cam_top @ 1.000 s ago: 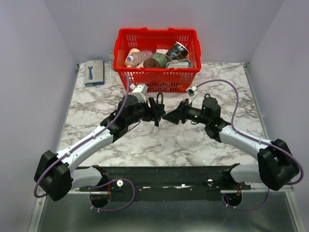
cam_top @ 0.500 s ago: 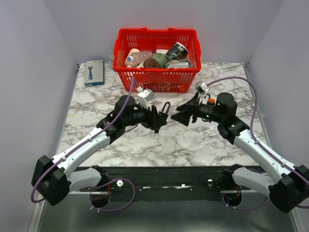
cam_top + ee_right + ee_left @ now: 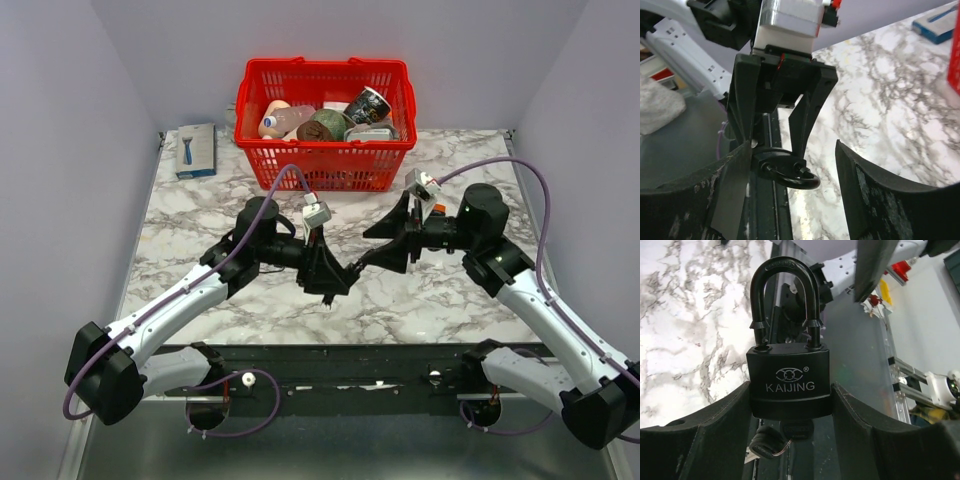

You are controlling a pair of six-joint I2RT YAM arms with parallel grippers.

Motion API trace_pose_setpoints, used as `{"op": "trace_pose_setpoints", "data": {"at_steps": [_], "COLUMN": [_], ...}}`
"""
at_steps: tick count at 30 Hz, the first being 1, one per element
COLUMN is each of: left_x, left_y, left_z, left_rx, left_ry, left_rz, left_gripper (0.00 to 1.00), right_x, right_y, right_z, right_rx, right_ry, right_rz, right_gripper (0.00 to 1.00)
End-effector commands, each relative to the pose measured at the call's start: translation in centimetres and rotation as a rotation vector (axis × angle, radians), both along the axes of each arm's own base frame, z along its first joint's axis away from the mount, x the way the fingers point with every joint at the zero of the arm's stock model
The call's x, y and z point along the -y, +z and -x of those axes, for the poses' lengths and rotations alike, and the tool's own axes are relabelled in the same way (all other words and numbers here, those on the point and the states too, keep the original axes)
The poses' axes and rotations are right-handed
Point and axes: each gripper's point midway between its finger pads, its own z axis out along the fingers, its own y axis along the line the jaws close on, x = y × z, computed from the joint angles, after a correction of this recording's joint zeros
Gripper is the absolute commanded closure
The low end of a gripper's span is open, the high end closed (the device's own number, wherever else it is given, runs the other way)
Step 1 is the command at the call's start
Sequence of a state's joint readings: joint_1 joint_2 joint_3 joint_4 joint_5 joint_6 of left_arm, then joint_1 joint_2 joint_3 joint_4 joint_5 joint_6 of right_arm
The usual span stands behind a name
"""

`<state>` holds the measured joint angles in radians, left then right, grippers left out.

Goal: Unlock with the key

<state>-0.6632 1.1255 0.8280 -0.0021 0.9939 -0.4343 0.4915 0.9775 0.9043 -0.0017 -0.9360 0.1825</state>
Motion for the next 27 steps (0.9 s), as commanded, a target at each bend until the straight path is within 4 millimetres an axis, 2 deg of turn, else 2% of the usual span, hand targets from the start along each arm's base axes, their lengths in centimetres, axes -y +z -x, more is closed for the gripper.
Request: {"op": "trace_pose_setpoints", "data": {"at_steps": [1, 6, 12, 19, 22, 27], "left_x": [-0.1, -0.1, 0.0, 0.2, 0.2, 0.2], "left_y": [3.5, 3.5, 3.4, 3.1, 2.8, 2.1], "left_z": [2.1, 1.6, 1.4, 0.4, 0.1, -1.2], "left_rx": [0.088, 0.091, 0.092, 0.101, 0.106, 0.120], "left_ry": [-0.142, -0.113, -0.095, -0.043, -0.017, 0.057], "left_rz": [0.127, 0.123, 0.120, 0.102, 0.090, 0.051], "left_gripper": [1.00, 1.00, 1.00, 1.00, 1.00, 1.00], "right_x": [-0.2, 0.0, 0.1, 0.0, 0.0, 0.0], "right_y": [-0.9, -1.2, -2.1, -2.7, -3.0, -3.5], "right_z": [3.0, 4.2, 4.2, 3.8, 3.7, 2.5], "right_rx": [-0.084, -0.113, -0.143, -0.170, -0.184, -0.209], "right_ry": [0.179, 0.222, 0.206, 0.194, 0.183, 0.101], "right_rz": [0.024, 0.021, 0.029, 0.039, 0.043, 0.057], "right_gripper": [0.28, 0.33, 0.44, 0.80, 0.90, 0.99]}}
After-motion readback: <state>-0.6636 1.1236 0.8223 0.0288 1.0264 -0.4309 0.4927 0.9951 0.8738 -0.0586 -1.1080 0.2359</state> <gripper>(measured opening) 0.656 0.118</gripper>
